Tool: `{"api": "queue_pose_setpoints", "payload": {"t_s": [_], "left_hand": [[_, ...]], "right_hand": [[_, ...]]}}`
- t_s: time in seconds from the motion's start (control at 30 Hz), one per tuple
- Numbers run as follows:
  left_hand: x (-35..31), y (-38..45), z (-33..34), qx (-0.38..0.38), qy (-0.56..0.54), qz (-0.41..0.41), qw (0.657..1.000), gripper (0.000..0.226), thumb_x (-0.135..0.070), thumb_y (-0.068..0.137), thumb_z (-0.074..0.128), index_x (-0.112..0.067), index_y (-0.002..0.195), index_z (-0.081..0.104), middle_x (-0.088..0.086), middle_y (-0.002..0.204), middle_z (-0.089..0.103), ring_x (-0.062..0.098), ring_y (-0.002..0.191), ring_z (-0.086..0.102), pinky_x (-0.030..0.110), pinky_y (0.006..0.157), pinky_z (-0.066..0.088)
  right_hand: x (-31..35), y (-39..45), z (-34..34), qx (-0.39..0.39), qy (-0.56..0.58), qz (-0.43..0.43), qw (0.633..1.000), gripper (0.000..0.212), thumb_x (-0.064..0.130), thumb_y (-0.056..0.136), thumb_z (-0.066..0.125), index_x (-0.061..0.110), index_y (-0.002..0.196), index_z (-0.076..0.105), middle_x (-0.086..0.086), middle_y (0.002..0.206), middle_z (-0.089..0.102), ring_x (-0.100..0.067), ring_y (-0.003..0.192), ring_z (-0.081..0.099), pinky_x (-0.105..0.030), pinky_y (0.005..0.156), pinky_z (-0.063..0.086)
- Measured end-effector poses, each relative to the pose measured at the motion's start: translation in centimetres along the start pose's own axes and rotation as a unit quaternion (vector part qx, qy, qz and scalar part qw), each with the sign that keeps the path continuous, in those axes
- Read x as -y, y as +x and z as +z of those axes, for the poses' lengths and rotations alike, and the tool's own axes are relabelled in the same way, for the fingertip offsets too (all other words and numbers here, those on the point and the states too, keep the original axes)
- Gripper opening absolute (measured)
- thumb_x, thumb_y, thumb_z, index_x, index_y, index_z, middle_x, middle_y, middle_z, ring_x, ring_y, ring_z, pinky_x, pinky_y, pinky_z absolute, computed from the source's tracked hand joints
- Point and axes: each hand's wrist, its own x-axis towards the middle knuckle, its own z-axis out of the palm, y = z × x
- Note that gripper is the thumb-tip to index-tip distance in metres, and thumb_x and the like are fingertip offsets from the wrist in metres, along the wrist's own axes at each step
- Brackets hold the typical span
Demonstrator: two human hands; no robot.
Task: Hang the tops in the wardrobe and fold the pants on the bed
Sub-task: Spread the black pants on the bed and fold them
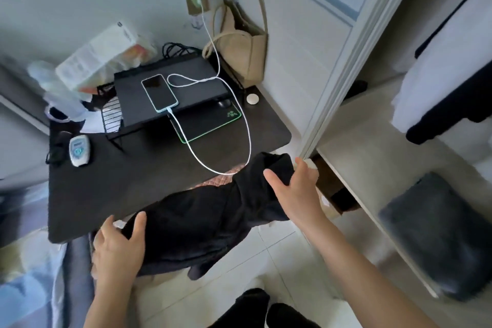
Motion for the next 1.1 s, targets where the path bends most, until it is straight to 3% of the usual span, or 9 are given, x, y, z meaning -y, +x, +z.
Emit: {"api": "queue_pose_setpoints", "payload": {"t_s": [0.07,0.23,0.43,0.53,0.63,0.7,0.87,0.97,1.1], "left_hand": [[1.0,0.5,-0.2,0.045,-0.096,-0.042,0.993,0.071,-0.058,0.089,0.056,-0.003,0.133,0.052,0.019,0.136,0.054,0.037,0.128,0.047,0.047,0.109,0.034],[0.2,-2.0,-0.1,0.009,-0.055,-0.054,0.997,0.053,-0.051,0.092,0.055,-0.004,0.114,0.066,0.022,0.113,0.064,0.042,0.108,0.057,0.037,0.079,0.038],[-0.4,-8.0,-1.2,-0.095,-0.123,0.015,0.988,0.019,-0.039,0.09,0.063,-0.02,0.086,0.067,-0.004,0.07,0.061,0.033,0.086,0.062,0.037,0.07,0.042],[-0.3,-12.1,-1.6,-0.118,-0.197,0.053,0.972,0.015,-0.039,0.088,0.066,-0.029,0.078,0.064,-0.01,0.071,0.066,0.018,0.079,0.064,0.033,0.064,0.046],[1.1,-16.5,-2.1,-0.14,-0.249,0.066,0.956,0.016,-0.04,0.085,0.07,-0.028,0.075,0.068,-0.003,0.069,0.07,0.013,0.069,0.067,0.024,0.056,0.052],[2.2,-19.4,-2.7,-0.127,-0.355,0.054,0.924,0.005,-0.039,0.081,0.075,-0.035,0.082,0.073,-0.007,0.076,0.074,0.008,0.068,0.071,0.015,0.052,0.052],[6.9,-26.1,-3.9,-0.153,-0.506,-0.022,0.848,0.023,-0.039,0.072,0.081,-0.025,0.09,0.076,0.004,0.09,0.077,0.022,0.081,0.075,0.036,0.066,0.06],[9.4,-28.9,-4.8,-0.207,-0.547,-0.053,0.809,0.02,-0.031,0.076,0.08,-0.022,0.093,0.076,0.004,0.091,0.077,0.023,0.083,0.075,0.034,0.065,0.058],[13.6,-32.0,-6.8,-0.254,-0.576,-0.081,0.773,0.034,-0.035,0.072,0.08,-0.022,0.103,0.074,0.004,0.099,0.076,0.024,0.089,0.074,0.036,0.077,0.056]], "right_hand": [[0.2,-0.2,0.0,0.011,-0.04,-0.009,0.999,0.082,0.053,0.084,0.062,0.016,0.145,0.023,-0.01,0.139,0.028,-0.026,0.111,0.053,-0.023,0.081,0.043],[1.1,0.3,-0.7,0.064,-0.084,-0.007,0.994,0.074,0.052,0.085,0.06,0.009,0.137,0.03,-0.012,0.127,0.05,-0.031,0.112,0.055,-0.037,0.087,0.047],[1.4,-0.3,-2.3,0.151,-0.016,-0.035,0.988,0.025,0.027,0.084,0.061,0.003,0.089,0.055,-0.006,0.08,0.061,-0.023,0.079,0.06,-0.028,0.063,0.045],[1.0,-2.6,-3.4,0.165,0.052,-0.098,0.98,0.01,0.024,0.082,0.065,0.018,0.09,0.063,0.009,0.083,0.065,-0.007,0.078,0.061,-0.017,0.059,0.041],[0.5,-5.6,-4.6,0.188,0.089,-0.161,0.965,0.024,0.023,0.081,0.068,0.031,0.1,0.058,0.021,0.093,0.062,0.007,0.084,0.059,-0.009,0.064,0.042],[0.4,-6.9,-5.2,0.204,0.121,-0.18,0.955,0.028,0.021,0.079,0.069,0.038,0.098,0.056,0.021,0.092,0.064,0.011,0.083,0.06,-0.006,0.06,0.045],[0.9,-10.7,-5.5,0.277,0.145,-0.215,0.925,0.035,0.025,0.076,0.069,0.043,0.102,0.054,0.018,0.092,0.064,0.007,0.083,0.062,-0.015,0.066,0.049],[1.1,-13.8,-4.5,0.321,0.138,-0.246,0.904,0.036,0.027,0.075,0.069,0.046,0.101,0.052,0.02,0.093,0.063,0.006,0.084,0.062,-0.013,0.064,0.049],[1.6,-18.2,-2.0,0.383,0.121,-0.273,0.874,0.033,0.028,0.075,0.068,0.046,0.098,0.052,0.021,0.089,0.063,0.004,0.084,0.062,-0.018,0.071,0.051]]}}
